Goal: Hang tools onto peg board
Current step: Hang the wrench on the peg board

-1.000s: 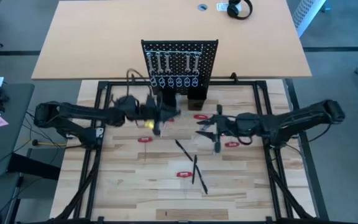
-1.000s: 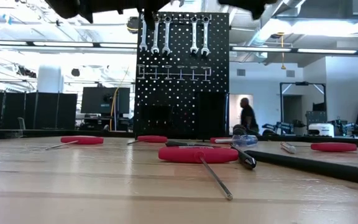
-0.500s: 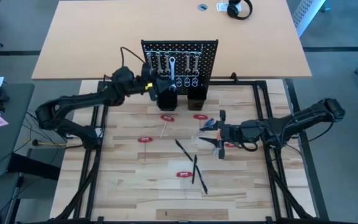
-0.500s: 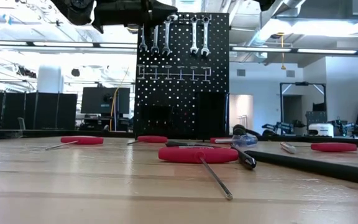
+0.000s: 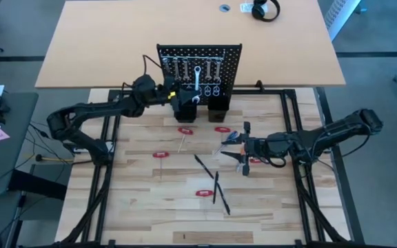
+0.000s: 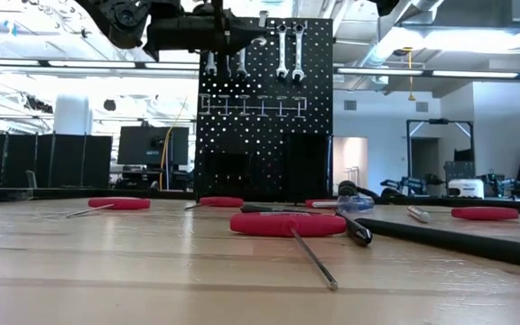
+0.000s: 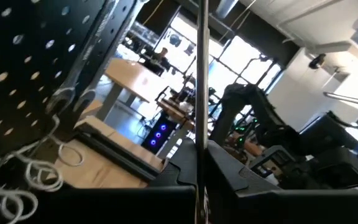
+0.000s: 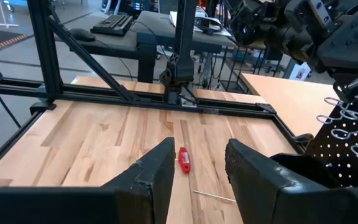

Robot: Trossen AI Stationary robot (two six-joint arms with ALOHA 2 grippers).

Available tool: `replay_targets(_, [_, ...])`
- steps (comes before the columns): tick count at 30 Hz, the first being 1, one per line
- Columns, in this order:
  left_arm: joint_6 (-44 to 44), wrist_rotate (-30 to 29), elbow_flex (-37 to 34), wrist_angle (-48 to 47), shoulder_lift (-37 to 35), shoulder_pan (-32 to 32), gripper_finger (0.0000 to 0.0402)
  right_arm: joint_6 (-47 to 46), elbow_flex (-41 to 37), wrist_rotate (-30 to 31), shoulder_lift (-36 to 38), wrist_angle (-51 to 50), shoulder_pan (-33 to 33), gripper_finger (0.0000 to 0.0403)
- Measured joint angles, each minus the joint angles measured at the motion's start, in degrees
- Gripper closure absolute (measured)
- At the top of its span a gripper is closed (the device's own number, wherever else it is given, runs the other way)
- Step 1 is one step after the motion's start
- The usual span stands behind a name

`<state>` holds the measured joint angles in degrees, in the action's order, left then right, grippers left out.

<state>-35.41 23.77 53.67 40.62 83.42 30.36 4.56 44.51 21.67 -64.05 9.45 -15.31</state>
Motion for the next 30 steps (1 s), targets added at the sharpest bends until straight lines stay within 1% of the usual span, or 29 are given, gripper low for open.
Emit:
replay_targets(5, [-0.4, 0.0, 0.0, 1.0, -0.1, 0.0, 0.0401, 0.0, 0.0, 0.0, 0.0, 0.0, -0.1, 0.0251])
replay_targets(14, [-0.8, -1.4, 0.0, 1.0, -0.1, 2.1, 0.0401, -0.2, 0.0, 0.0, 0.0, -0.1, -0.1, 0.0251])
replay_targets(24, [-2.4, -1.5, 0.0, 0.9, -0.1, 4.0, 0.0401, -0.2, 0.0, 0.0, 0.0, -0.1, -0.1, 0.0251])
replay_targets(30, [-3.1, -1.5, 0.0, -0.9, -0.1, 4.7, 0.0401, -0.2, 0.0, 0.0, 0.0, 0.0, -0.1, 0.0251])
